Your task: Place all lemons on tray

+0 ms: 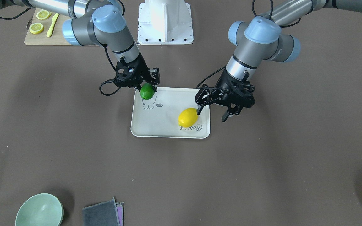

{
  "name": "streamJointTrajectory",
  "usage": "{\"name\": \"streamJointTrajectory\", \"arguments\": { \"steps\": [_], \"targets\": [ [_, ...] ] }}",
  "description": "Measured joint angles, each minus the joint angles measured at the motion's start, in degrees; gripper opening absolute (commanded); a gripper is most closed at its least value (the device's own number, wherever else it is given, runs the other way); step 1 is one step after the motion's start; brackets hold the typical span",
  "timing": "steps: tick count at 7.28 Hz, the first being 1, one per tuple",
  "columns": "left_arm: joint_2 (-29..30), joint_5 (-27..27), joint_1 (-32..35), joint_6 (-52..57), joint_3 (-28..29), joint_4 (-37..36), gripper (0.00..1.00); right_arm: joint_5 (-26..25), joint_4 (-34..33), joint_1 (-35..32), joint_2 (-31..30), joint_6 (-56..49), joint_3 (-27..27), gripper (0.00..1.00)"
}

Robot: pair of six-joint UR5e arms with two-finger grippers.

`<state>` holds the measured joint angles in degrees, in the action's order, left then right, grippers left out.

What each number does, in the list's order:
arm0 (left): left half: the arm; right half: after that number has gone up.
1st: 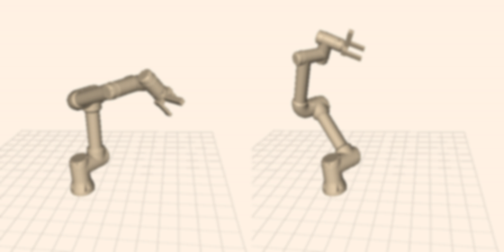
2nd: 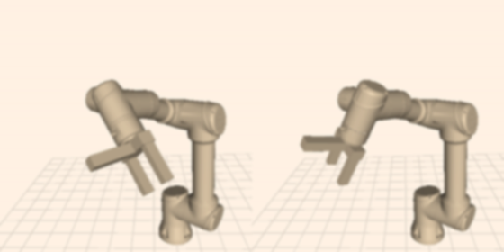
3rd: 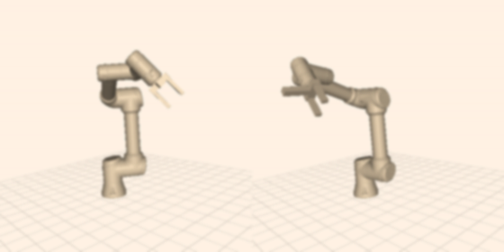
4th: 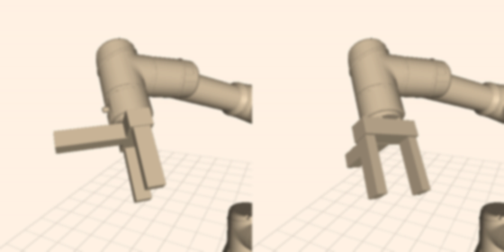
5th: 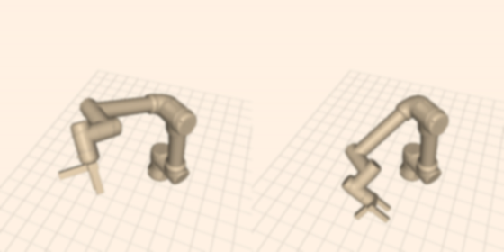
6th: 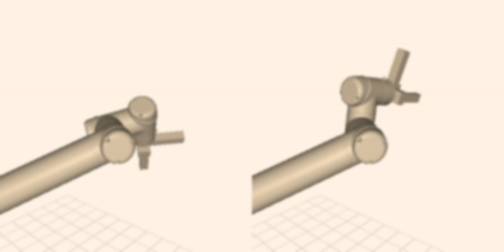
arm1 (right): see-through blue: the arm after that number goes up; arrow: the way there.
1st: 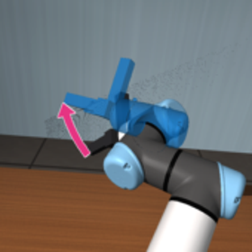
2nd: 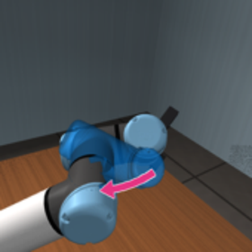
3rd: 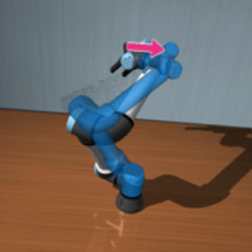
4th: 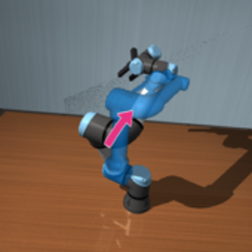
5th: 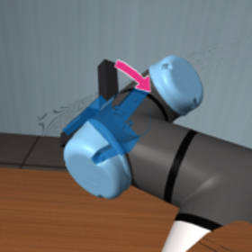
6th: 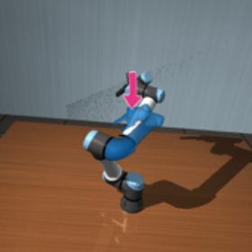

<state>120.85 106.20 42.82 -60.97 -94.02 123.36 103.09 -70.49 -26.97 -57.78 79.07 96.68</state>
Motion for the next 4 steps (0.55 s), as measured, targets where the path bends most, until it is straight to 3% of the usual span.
{"name": "streamJointTrajectory", "arguments": {
  "steps": [1, 2, 3, 4],
  "targets": [
    [-1.52, 1.41, 2.97, 5.07, -0.95, 0.0, 0.98, -0.43, 0.2, 0.23, 1.17, -0.17, -2.32, 0.0],
    [-4.31, 3.18, 6.2, 10.69, -2.56, 0.17, 0.98, -1.04, 0.35, 0.27, 1.65, -0.34, -3.82, 0.7],
    [-7.31, 6.34, 9.77, 14.92, -4.09, 0.19, 0.98, -1.82, 0.4, 0.13, 1.83, -0.34, -4.82, 1.0],
    [-10.29, 10.99, 14.32, 17.16, -5.23, 0.23, 0.98, -2.28, 0.41, -0.29, 1.92, -0.16, -5.44, 1.0]
  ]
}}
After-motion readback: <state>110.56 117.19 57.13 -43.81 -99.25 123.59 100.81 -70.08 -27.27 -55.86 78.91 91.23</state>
